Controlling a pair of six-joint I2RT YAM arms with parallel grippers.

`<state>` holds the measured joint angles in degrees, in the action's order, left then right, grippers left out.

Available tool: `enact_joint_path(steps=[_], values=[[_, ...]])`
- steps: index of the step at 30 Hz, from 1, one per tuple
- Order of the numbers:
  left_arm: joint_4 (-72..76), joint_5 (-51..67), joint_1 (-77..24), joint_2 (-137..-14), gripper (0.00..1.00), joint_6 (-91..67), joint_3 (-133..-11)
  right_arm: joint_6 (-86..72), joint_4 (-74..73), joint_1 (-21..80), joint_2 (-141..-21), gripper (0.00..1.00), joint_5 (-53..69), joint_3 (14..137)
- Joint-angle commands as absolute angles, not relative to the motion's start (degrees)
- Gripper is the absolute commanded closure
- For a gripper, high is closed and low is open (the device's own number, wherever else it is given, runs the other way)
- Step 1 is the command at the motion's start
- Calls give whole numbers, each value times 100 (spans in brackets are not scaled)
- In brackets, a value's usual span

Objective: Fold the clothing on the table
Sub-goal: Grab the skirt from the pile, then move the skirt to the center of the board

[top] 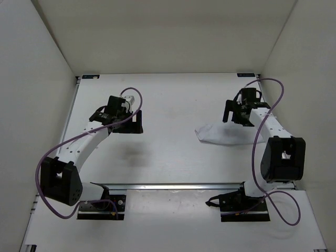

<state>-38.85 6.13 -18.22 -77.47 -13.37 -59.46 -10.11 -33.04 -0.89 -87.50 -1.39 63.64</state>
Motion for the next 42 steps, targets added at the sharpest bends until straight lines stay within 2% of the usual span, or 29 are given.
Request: enact_joint_path(steps=[1, 6, 9, 14, 15, 16, 17, 19, 21, 28, 31, 35, 38, 42], values=[[-3639, 650, -1819, -7321, 2, -1486, -5897, -643, -3006, -158, -9095, 1, -36, 6828], [-3779, 492, -1854, -7356, 2, -1441, -5907, -457, -3015, -167, -9859, 1, -62, 7241], [-3963, 247, -1960, -7444, 1, -1406, -5985, -466, -3102, -71, -10168, 11, -114, 7452], [-4210, 18, -1969, -7436, 2, -1310, -6073, -439, -3278, -35, -10923, 40, -228, 7751], [-4227, 9, -1899, -7418, 1, -1266, -6065, -413, -3270, 95, -11055, 54, -263, 7865], [-4219, 35, -1890, -7401, 1, -1248, -6064, -422, -3330, 131, -11100, 64, -246, 7901], [-4219, 53, -1846, -7392, 1, -1231, -6038, -457, -3331, 123, -11170, 68, -290, 7988], [-4219, 52, -1802, -7400, 1, -1178, -6082, -457, -3410, 167, -11285, 90, -334, 8094], [-4219, 35, -1819, -7409, 1, -1160, -6091, -509, -3471, 228, -11364, 100, -395, 8305], [-3938, 184, -1837, -7471, 1, -1187, -5959, -501, -4499, 790, -11049, 100, -598, 9552], [-3806, 263, -1802, -7418, 1, -1213, -5889, -527, -4641, 1387, -10636, 100, -299, 9808], [-3639, 237, -1723, -7199, 1, -1116, -5959, -457, -4903, 2694, -10108, 100, -273, 10124], [-3621, 203, -1591, -7041, 1, -1081, -6082, -589, -5158, 3670, -10011, 100, -98, 10809], [-3674, 88, -1398, -6655, 1, -1169, -6292, -1027, -4748, 4420, -9591, 100, 508, 11338]])
